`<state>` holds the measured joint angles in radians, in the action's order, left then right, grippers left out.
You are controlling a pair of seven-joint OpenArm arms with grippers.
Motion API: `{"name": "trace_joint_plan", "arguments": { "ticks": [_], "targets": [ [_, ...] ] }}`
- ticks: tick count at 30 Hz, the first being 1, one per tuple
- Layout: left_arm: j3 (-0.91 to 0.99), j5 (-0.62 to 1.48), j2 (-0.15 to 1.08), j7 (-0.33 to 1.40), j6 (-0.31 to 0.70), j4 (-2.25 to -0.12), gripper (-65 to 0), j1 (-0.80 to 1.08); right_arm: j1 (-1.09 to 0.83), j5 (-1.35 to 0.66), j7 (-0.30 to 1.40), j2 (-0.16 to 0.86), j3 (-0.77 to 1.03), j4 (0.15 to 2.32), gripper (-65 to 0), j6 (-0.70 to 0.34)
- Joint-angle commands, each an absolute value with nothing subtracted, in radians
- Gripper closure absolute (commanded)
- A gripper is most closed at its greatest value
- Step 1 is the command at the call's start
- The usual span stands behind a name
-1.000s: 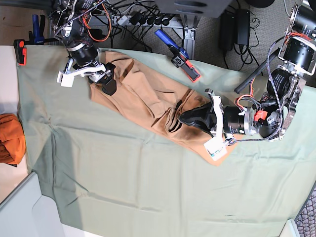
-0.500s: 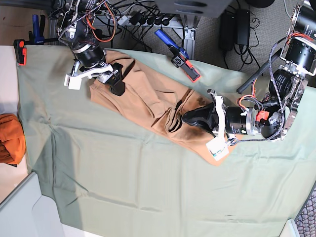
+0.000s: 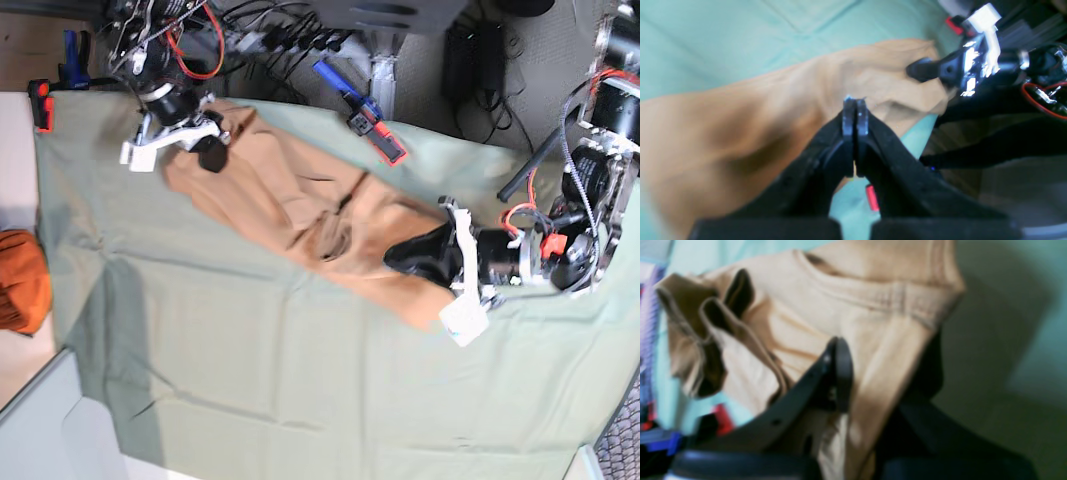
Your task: Fold the T-shirt properly
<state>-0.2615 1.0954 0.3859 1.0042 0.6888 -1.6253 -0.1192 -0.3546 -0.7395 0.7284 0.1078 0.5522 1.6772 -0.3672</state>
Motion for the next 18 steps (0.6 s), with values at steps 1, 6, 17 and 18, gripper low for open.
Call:
{"name": "trace_joint_plan", "arguments": {
  "ticks": [1,6,17,18],
  "targets": [
    [-0.244,1.118,0.402,0.985,0.698,-1.644,0.0,-0.138,-0.355,-0.740,0.704,0.148,0.589,1.692,0.0,-0.419],
    [-0.166,1.123,0.455,0.986,0.698,-1.644,0.0,-0.138,-0.355,-0.752,0.704,0.263,0.698,1.692,0.0,-0.419],
    [0.002,1.140,0.550,0.989,0.698,-1.644,0.0,-0.126,-0.352,-0.856,0.741,0.174,0.686,1.941,0.0,-0.434],
    [0.002,1.140,0.555,0.992,0.698,-1.644,0.0,-0.122,-0.352,-0.853,0.741,0.151,0.663,1.977,0.0,-0.434]
  ]
}}
